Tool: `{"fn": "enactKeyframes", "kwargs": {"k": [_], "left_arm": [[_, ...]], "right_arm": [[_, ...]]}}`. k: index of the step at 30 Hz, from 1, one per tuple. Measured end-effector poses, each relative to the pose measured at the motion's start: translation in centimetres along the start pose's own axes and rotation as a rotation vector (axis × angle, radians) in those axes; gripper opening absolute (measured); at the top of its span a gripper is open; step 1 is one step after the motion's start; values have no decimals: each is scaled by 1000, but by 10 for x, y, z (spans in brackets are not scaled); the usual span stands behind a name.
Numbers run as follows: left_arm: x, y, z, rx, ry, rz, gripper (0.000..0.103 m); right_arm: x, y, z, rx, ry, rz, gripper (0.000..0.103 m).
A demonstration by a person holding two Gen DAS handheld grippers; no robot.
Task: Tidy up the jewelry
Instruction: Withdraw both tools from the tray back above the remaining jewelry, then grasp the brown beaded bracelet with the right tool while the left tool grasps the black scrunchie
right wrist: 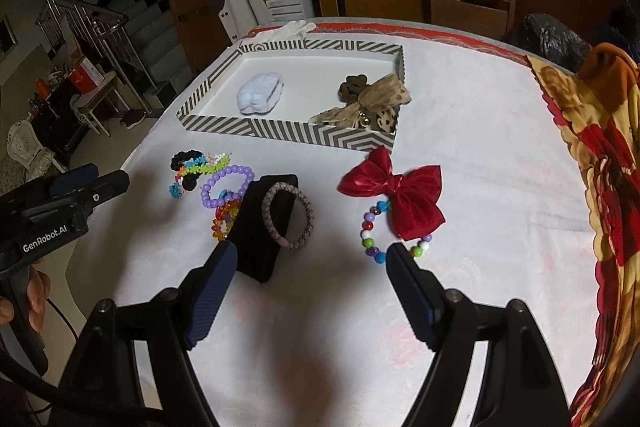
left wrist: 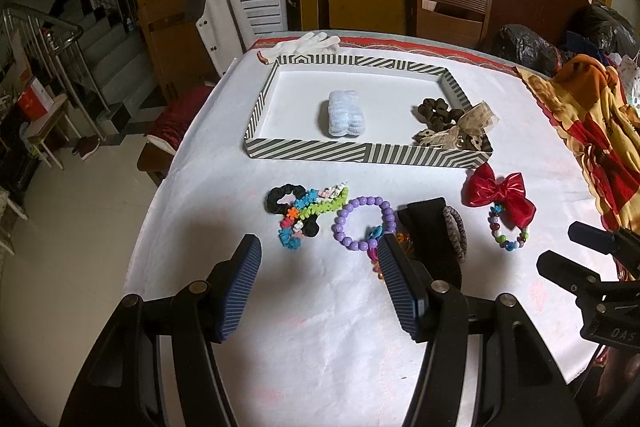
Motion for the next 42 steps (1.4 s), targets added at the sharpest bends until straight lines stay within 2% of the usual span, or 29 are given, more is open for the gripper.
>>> {"fn": "enactKeyframes", "kwargs": {"k": [15,25,36,42], "left_arm": [[4,12,8,1,29,-18,55],[8,51,32,90,161,-175,55],[6,62,59,113,225,-218,55],[-5,65,74,114,237,-227,55]], "right_arm": [[2,5,12,-18,22,8,80],[10,2,26,-45,52,38,80],[9,1,42,-144,37,82,80],[-1,0,56,-183,23,106,67]]}}
Point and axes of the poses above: each gripper's, at about its wrist camera, not at the fingertips, and z roughly the way its jaws point, y to its left, x to its underside, the point moved 2 cm from there along z, roughly the way its jaws point, and after that the axes turned 12 degrees about -z, right-handed, at the moved point
